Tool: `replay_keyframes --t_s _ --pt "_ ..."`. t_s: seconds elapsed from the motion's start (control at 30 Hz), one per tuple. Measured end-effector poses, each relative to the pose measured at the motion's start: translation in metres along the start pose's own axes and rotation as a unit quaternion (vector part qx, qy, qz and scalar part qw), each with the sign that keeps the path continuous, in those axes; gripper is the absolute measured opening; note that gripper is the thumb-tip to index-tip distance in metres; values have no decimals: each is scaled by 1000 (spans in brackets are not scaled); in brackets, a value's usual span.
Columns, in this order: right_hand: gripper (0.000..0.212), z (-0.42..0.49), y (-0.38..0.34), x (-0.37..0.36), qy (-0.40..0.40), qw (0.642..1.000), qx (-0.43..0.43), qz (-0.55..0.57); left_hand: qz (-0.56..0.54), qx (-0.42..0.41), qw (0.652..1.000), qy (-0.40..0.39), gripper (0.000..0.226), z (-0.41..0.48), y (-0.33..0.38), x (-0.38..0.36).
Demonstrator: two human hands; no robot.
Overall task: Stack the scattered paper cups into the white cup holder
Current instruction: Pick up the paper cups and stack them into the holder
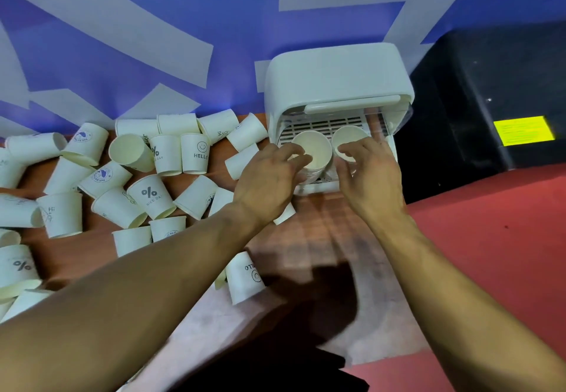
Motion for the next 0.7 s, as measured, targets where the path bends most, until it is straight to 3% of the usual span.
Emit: replay_keyframes --t_s 0.17,0.3,0.53,0.6,0.7 --pt "16 -34 -26 4 70 995 21 73 -74 87 993 22 38 -56 -22 18" --pt "14 -78 -50 -34 -13 997 13 77 -88 166 981 -51 26 -111 -50 10" --pt "16 -147 -67 -102 -153 948 -235 151 -53 235 963 -124 23 -198 -64 3" --pt "15 -161 -65 -112 -149 926 -302 168 -9 191 970 -152 26 -211 -57 2" --pt "19 -182 -59 -122 -117 878 -415 210 88 30 975 -200 40 -219 -43 -7"
Point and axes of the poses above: each hand's wrist, its own z-axis towards the middle knuckle, its own x-axis out of the back of the hand, y = z × x, the point moved 4 cm from there along z, towards the middle knuckle, and after that the axes turned 15 degrees about z, right-handed, at the moved point
